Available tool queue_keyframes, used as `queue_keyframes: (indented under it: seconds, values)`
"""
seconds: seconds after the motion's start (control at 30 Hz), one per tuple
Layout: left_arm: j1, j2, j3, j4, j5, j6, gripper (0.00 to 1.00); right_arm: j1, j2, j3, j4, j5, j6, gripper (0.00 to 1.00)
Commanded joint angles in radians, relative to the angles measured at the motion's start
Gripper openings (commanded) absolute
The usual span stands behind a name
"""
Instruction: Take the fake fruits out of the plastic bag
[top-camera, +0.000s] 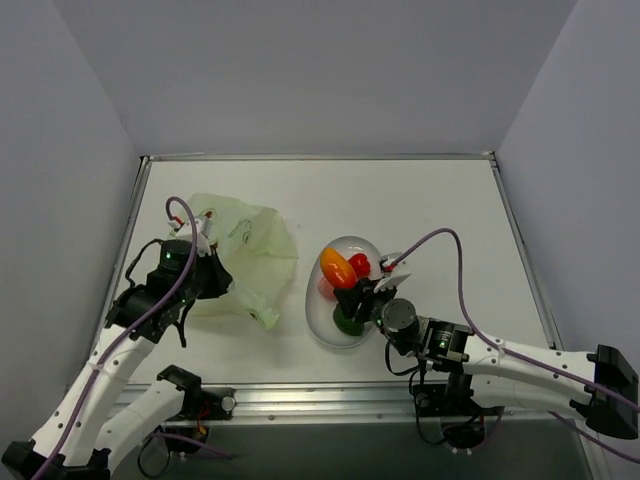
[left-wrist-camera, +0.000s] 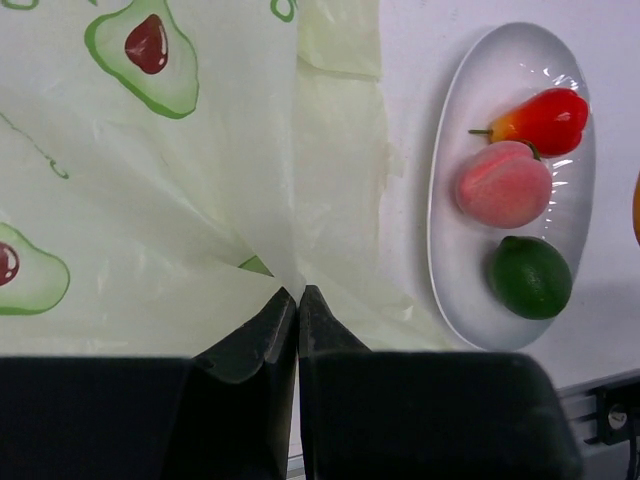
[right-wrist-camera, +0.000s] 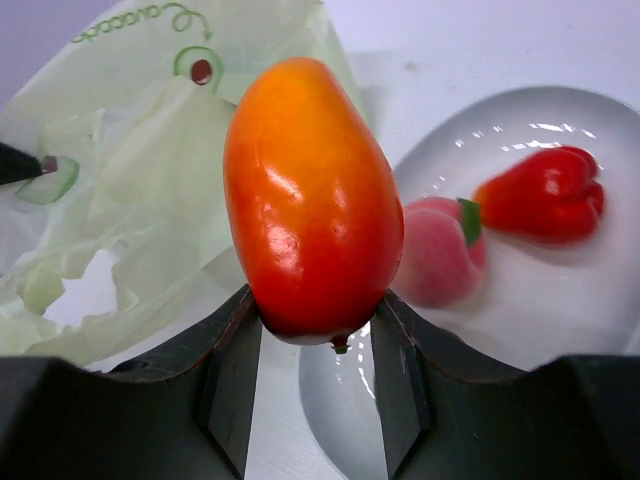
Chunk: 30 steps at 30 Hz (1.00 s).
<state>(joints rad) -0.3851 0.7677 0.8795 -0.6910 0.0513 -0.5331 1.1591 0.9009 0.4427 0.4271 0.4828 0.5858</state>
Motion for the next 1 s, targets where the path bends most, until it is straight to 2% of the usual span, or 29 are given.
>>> queue_keyframes:
  seconds: [0.0, 0.1, 0.2, 0.4, 0.6, 0.63, 0.67, 0.73, 0.77, 0.8, 0.87, 0.97]
  values:
    - [-0.005, 0.038, 0.001, 0.099, 0.102, 0.024, 0.02, -0.006, -0.043, -0.012, -0.299, 0.132, 0.136, 0.15]
    - [-0.008, 0.070, -0.001, 0.154, 0.137, 0.018, 0.02, -0.004, -0.046, -0.032, -0.391, 0.158, 0.252, 0.15]
    - [-0.009, 0.082, 0.001, 0.136, 0.119, 0.027, 0.02, -0.004, -0.037, -0.047, -0.419, 0.161, 0.307, 0.16]
    - [-0.008, 0.065, 0.001, 0.036, 0.029, 0.041, 0.02, -0.004, -0.002, -0.065, -0.455, 0.203, 0.353, 0.18]
    - [-0.009, 0.100, -0.017, 0.056, 0.019, 0.024, 0.04, -0.004, 0.099, -0.038, -0.455, 0.240, 0.359, 0.23]
    - [-0.009, 0.104, -0.027, 0.077, 0.042, 0.021, 0.04, -0.004, 0.108, -0.033, -0.455, 0.247, 0.358, 0.26]
    - [-0.009, 0.108, -0.031, 0.088, 0.054, 0.018, 0.03, -0.004, 0.119, -0.029, -0.455, 0.247, 0.344, 0.37]
    - [-0.009, 0.108, -0.039, 0.100, 0.067, 0.012, 0.02, -0.004, 0.147, -0.006, -0.455, 0.243, 0.324, 0.48]
    - [-0.009, 0.104, -0.040, 0.100, 0.062, 0.010, 0.02, -0.003, 0.151, -0.001, -0.455, 0.231, 0.307, 0.62]
    - [-0.009, 0.098, -0.040, 0.097, 0.058, 0.013, 0.02, -0.001, 0.147, 0.004, -0.455, 0.226, 0.296, 0.67]
    - [-0.009, 0.082, -0.039, 0.081, 0.044, 0.016, 0.02, -0.001, 0.126, 0.023, -0.456, 0.208, 0.249, 0.76]
    - [-0.009, 0.062, -0.040, 0.065, 0.033, 0.021, 0.03, -0.002, 0.064, 0.057, -0.456, 0.186, 0.194, 0.78]
